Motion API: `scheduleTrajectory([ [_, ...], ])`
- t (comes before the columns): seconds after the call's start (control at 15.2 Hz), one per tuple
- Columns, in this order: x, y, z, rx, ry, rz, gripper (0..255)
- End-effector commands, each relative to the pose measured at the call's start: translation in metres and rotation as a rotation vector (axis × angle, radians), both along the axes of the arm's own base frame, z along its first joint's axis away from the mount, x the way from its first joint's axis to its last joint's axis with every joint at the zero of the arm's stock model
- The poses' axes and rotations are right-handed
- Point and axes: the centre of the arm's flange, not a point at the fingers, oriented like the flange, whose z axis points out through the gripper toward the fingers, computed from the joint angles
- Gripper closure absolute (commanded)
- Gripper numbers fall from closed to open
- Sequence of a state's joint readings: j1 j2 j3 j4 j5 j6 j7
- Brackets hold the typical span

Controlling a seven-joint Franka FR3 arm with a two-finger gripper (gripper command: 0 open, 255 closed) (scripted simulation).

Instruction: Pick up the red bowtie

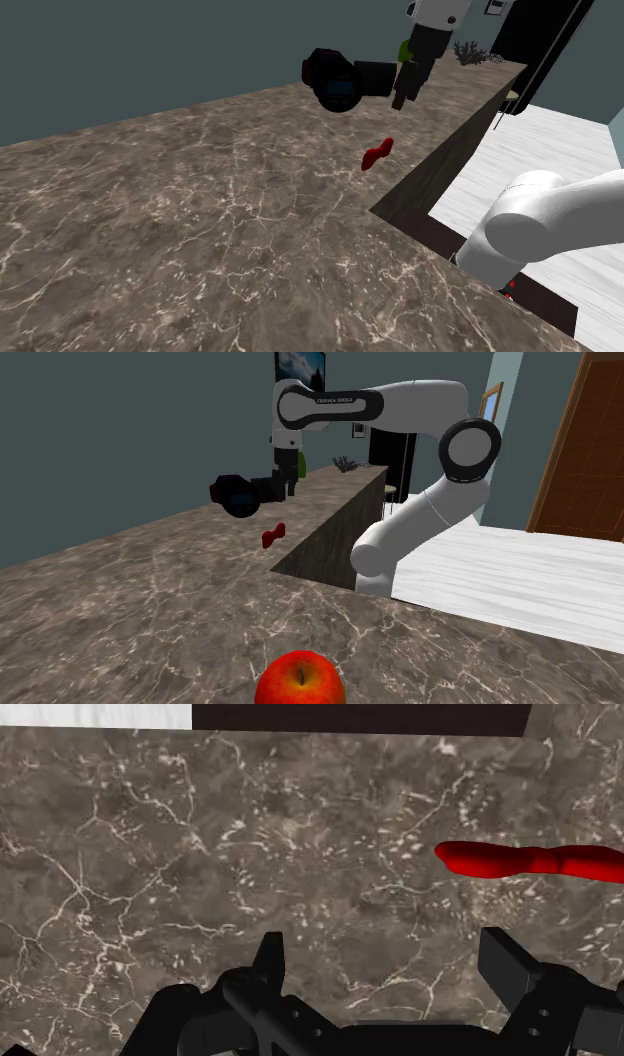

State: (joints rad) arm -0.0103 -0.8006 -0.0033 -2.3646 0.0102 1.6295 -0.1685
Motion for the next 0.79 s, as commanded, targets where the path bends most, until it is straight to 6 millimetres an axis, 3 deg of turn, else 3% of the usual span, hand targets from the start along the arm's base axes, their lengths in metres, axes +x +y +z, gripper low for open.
scheduleTrajectory([
  [0.0,0.0,0.0,0.0,0.0,0.0,0.0,0],
  [0.33,0.012,0.056,-0.023,-0.016,0.005,0.724,0],
  [0.66,-0.016,0.106,-0.048,-0.032,0.01,1.447,0],
  [0.73,-0.019,0.108,-0.05,-0.033,0.01,1.5,0],
])
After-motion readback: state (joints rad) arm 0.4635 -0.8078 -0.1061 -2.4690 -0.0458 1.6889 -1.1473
